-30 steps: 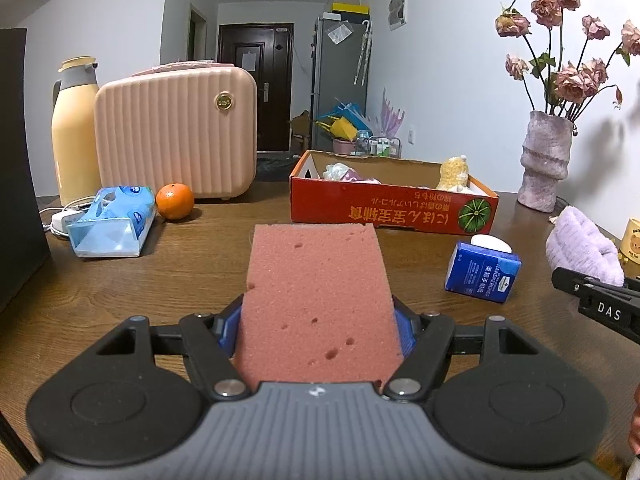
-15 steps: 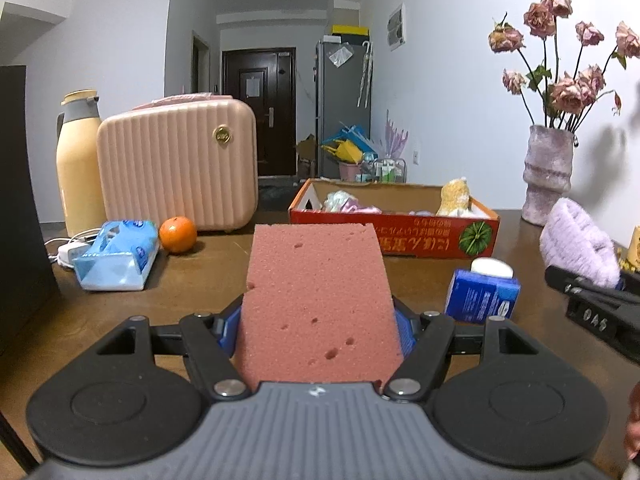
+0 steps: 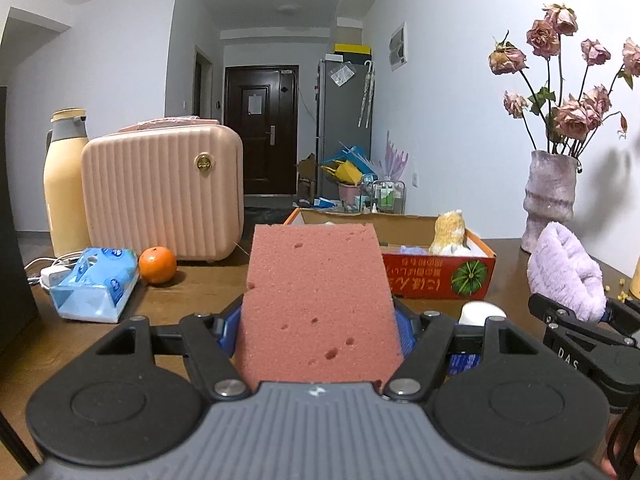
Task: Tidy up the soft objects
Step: 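Lift and carry the sponge and lavender band in both tools toward the box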
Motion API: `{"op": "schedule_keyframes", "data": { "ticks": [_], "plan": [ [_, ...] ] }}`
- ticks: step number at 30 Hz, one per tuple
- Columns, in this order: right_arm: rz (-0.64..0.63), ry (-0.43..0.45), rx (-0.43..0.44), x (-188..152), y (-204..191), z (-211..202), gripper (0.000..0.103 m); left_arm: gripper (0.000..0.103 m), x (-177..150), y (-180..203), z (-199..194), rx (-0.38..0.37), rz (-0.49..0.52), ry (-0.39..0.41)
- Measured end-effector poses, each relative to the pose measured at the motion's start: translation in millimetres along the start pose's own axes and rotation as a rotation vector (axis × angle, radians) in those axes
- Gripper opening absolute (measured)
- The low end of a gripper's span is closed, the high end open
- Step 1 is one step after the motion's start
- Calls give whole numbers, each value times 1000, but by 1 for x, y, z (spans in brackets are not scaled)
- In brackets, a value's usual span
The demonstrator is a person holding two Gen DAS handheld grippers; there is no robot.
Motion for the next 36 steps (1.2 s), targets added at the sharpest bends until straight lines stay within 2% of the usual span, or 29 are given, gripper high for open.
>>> {"op": "schedule_keyframes", "data": {
  "ticks": [10, 24, 36],
  "plan": [
    [43, 33, -9, 13, 20, 25, 35, 71, 15, 14, 30, 9, -38, 0],
    [45, 45, 29, 27, 25, 54, 35, 71, 38, 29, 58, 3, -85, 13],
    [54, 47, 35, 32, 34, 81, 35, 71, 54, 47, 86, 0, -87, 25]
  ]
}}
Point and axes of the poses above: each gripper's, at about its wrist camera, not at the fingertips, and z roughly the way its jaws point, y to its right, x to its top, the point moved 10 cm from there along z, roughly the way its jaws point, and after that the axes turned 11 degrees about x, right-handed, at the moved point
